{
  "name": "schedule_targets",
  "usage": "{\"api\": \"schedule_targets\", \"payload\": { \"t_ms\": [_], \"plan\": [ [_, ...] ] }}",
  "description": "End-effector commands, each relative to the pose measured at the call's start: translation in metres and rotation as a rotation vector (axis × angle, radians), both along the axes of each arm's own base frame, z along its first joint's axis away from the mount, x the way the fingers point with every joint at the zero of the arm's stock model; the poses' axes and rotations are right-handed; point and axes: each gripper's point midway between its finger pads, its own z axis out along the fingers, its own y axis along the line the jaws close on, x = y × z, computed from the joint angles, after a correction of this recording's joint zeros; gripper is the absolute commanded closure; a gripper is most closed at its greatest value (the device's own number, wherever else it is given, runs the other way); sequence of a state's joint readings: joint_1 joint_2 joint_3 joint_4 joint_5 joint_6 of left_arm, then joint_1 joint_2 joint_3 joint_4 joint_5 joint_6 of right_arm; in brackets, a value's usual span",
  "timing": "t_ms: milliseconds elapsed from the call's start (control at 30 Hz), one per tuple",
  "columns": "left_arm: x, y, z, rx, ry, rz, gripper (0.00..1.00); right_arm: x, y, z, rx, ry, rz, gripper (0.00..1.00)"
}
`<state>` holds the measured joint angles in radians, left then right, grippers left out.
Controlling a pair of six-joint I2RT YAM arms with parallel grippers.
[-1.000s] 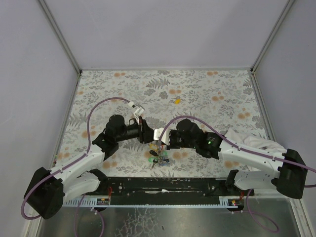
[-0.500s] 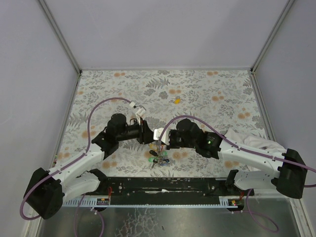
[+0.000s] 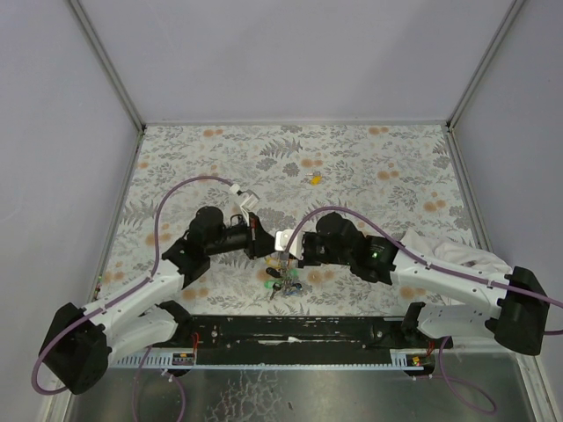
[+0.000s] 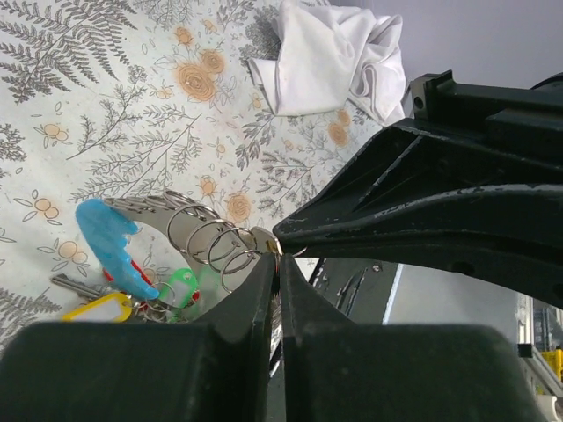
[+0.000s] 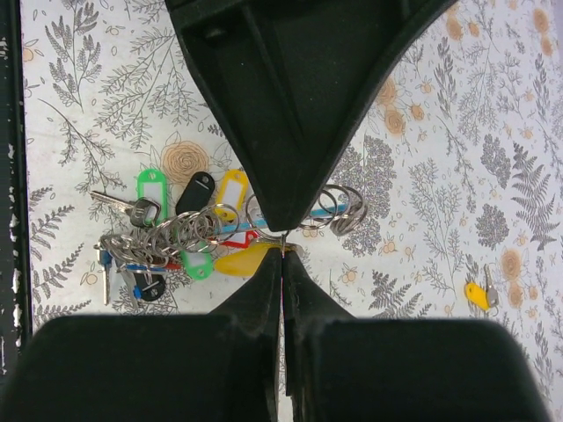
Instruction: Put the keys on the keyring
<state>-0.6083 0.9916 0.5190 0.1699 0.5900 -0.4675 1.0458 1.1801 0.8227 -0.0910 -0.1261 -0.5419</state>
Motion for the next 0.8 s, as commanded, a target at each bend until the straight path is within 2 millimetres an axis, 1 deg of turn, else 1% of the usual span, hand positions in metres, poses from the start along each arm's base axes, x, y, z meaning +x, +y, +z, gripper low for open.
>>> {"api": "schedule_targets", "payload": {
  "t_ms": [0,200,367,467,500,633,767],
  "plan": [
    [0.013,0.005,0.018,-0.108,-0.065,0.113,1.00,-0.007,0.001,0.013,0.065,-0.011,0.014,1.00],
    [0.022,0.013,0.026,-0.184,-0.095,0.211,1.00,-0.018,-0.002,0.000,0.107,0.045,0.017,1.00],
    [0.023,0.015,0.027,-0.233,-0.094,0.236,1.00,-0.026,-0.002,-0.017,0.114,0.097,0.028,1.00],
    [0.024,0.018,0.031,-0.279,-0.108,0.258,1.00,-0.030,0.001,-0.024,0.121,0.119,0.040,1.00],
    [0.024,0.020,0.030,-0.289,-0.111,0.272,1.00,-0.031,0.002,-0.025,0.125,0.125,0.044,1.00],
    [0.029,0.028,0.037,-0.328,-0.144,0.332,1.00,-0.035,0.009,-0.028,0.128,0.141,0.069,1.00],
    [0.029,0.032,0.042,-0.367,-0.165,0.352,1.00,-0.035,0.015,-0.024,0.143,0.136,0.078,1.00]
  ]
}}
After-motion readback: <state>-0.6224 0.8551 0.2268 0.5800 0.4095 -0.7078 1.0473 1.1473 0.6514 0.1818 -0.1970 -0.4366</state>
